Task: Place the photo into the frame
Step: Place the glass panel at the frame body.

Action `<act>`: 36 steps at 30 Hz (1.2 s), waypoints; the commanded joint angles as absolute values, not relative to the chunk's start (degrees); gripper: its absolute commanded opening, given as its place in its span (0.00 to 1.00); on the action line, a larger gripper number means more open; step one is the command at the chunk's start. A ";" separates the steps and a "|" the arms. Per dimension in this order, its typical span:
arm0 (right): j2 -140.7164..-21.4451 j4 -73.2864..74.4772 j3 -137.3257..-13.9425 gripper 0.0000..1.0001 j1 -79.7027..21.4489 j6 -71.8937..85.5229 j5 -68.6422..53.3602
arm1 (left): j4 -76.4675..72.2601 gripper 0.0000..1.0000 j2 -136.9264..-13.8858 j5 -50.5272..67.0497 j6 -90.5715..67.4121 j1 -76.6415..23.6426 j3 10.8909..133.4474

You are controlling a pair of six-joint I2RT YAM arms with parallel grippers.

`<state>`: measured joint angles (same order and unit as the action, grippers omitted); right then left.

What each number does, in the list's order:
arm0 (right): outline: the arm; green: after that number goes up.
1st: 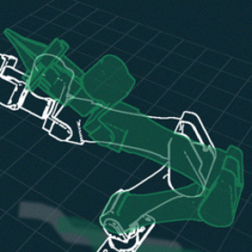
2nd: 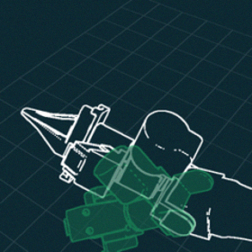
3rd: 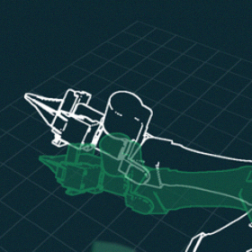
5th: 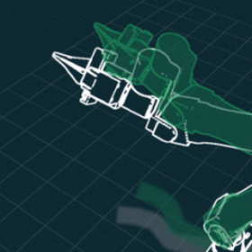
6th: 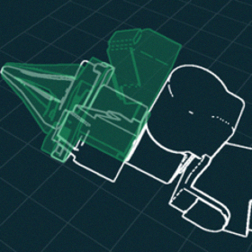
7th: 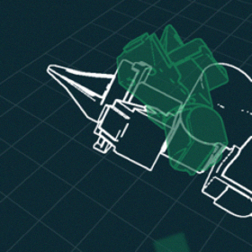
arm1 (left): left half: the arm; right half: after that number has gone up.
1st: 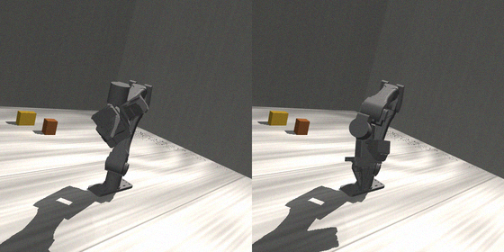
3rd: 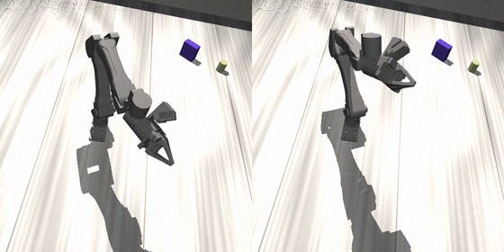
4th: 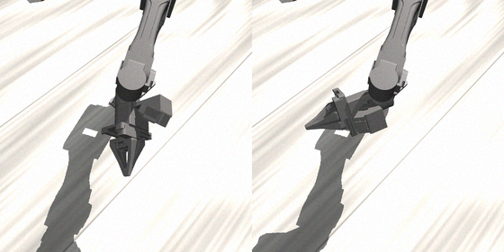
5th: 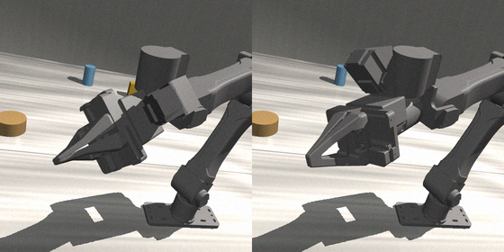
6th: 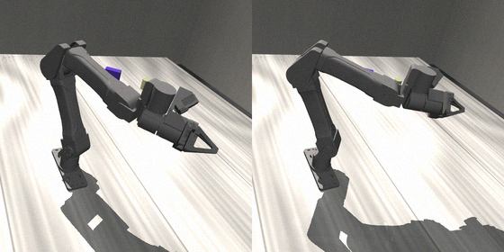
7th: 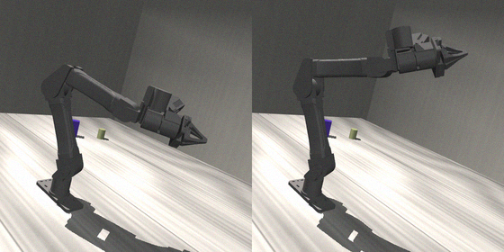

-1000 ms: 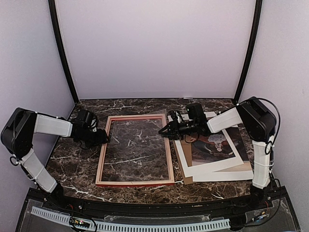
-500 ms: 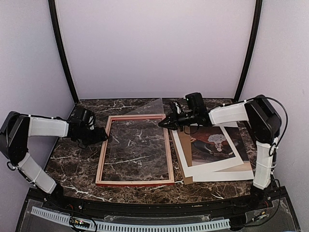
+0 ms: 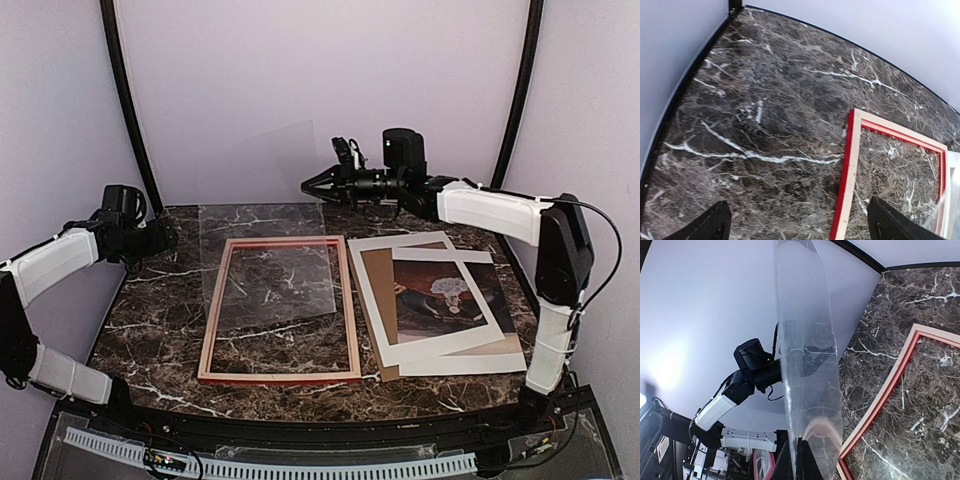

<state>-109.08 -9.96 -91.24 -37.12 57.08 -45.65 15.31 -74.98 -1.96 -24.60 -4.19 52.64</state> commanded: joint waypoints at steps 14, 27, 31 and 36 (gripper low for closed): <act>-121.14 -22.70 -83.22 0.00 -38.03 65.28 -42.69 | 22.24 0.99 -66.51 -13.89 -21.13 -0.18 54.31; -124.38 -23.74 -74.70 0.00 -33.86 61.11 -42.62 | 15.97 0.97 -69.10 1.15 -21.88 -2.83 49.29; -124.24 -21.57 -74.98 0.00 -33.55 59.28 -42.20 | 15.04 0.98 -70.26 1.54 -22.21 -4.34 48.73; -124.43 -19.38 -75.86 0.00 -33.56 57.84 -42.59 | 14.23 0.98 -71.97 1.11 -22.57 -6.14 48.90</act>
